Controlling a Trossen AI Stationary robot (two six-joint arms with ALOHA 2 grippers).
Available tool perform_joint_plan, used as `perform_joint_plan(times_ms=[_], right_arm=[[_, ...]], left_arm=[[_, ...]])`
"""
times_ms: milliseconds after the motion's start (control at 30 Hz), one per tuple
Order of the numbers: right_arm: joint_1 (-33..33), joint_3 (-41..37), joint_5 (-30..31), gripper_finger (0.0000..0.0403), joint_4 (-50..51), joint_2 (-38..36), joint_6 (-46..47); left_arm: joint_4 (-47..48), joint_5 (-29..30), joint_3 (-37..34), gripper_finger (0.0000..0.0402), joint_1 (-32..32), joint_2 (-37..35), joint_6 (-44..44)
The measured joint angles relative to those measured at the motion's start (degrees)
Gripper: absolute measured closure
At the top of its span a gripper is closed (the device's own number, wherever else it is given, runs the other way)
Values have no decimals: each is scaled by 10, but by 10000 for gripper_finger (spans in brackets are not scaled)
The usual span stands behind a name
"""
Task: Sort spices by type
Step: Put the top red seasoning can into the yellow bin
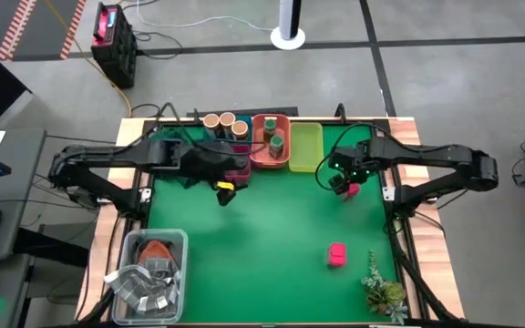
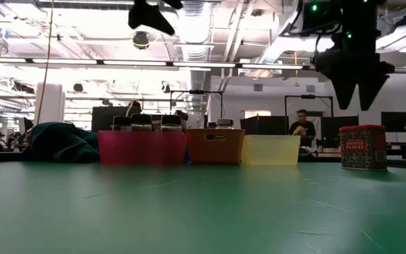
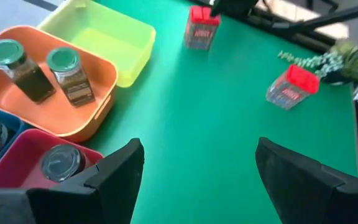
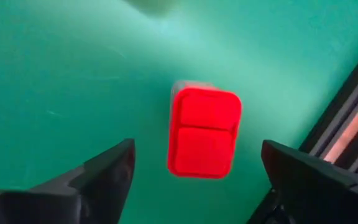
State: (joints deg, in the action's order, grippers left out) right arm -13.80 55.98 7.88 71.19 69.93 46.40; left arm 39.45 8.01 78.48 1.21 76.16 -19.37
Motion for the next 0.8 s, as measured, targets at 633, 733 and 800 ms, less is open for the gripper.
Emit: perform_joint_plan(times_ms=[633,733,800], right_arm=[[-72,-71,-82,25,-87,25,-34],[-81,-92,-95,43,-103,25,-31],[-82,-101,-95,57,-105,25,-25]], left_arm=[[75,28,0,105,7,-53,27],[73,29,0,105,10,-53,33],[69,30,0,109,11,-53,37]])
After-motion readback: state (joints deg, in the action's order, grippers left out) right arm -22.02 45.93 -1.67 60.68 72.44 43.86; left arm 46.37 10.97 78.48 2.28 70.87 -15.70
